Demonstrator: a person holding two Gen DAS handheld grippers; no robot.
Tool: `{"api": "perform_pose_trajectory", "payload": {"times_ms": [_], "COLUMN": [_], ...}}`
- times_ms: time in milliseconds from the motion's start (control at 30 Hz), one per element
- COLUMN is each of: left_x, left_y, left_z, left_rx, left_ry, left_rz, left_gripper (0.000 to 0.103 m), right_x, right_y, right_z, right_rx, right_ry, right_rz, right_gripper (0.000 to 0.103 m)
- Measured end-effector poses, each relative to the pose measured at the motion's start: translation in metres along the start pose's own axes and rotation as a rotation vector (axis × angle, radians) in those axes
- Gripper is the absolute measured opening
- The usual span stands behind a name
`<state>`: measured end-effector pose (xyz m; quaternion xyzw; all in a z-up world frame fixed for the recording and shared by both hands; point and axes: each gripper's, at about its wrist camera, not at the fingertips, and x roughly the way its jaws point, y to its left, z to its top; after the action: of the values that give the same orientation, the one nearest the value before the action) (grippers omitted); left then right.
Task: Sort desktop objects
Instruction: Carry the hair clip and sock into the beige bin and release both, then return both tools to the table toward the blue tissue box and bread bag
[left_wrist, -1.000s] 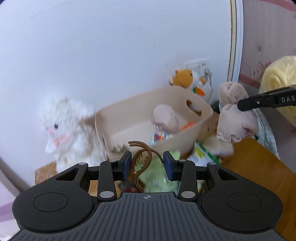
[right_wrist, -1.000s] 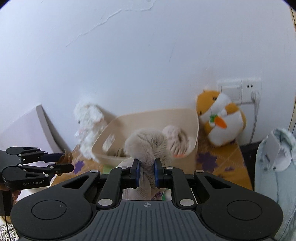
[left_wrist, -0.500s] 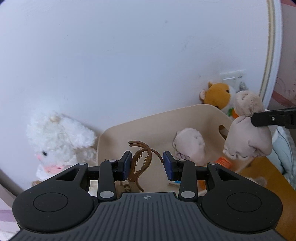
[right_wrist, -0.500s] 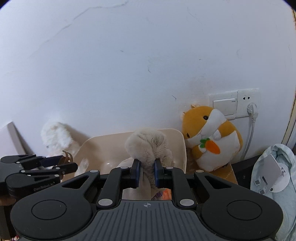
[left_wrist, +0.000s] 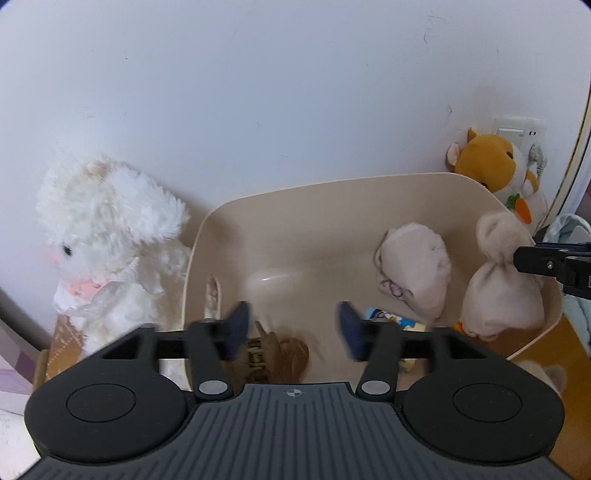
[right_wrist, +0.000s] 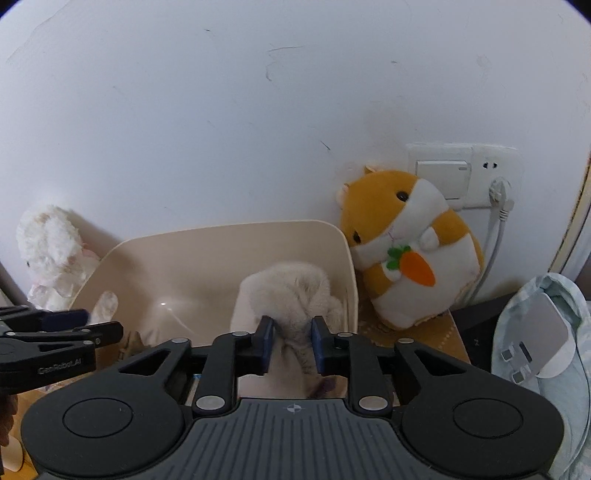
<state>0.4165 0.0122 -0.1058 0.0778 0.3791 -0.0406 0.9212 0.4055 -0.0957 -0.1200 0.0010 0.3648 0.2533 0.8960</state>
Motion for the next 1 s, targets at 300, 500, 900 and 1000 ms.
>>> {"api": "perform_pose_trajectory", "payload": {"times_ms": [300, 500, 900, 1000], "left_x": [-0.015, -0.035, -0.080, -0.086], "left_y": [-0.001, 0.003, 0.034, 0.041], "left_z": [-0.001, -0.013, -0.062, -0.077], "left_rx": [-0.019, 0.004, -0.036, -0.033], "left_ry": [-0.021, -0.033, 0.024, 0.042], "left_rz": [0.007, -0.033, -0.026, -0.027], "left_gripper": [0.077, 0.077, 0.079, 0.079], "right_x": [-0.022, -0.045, -0.084, -0.092], "right_y": [0.001, 0.003, -0.004, -0.002], "right_z": [-0.002, -0.015, -0.062, -0.081], "right_rx": [-0.035, -0.071, -0.128, -0.156], "right_ry": [-0.028, -0.025, 0.038, 0.061], "right_rz": [0.031, 0.028, 0.025, 0.026], "right_gripper": [0.098, 0.103, 0.103, 0.103]}}
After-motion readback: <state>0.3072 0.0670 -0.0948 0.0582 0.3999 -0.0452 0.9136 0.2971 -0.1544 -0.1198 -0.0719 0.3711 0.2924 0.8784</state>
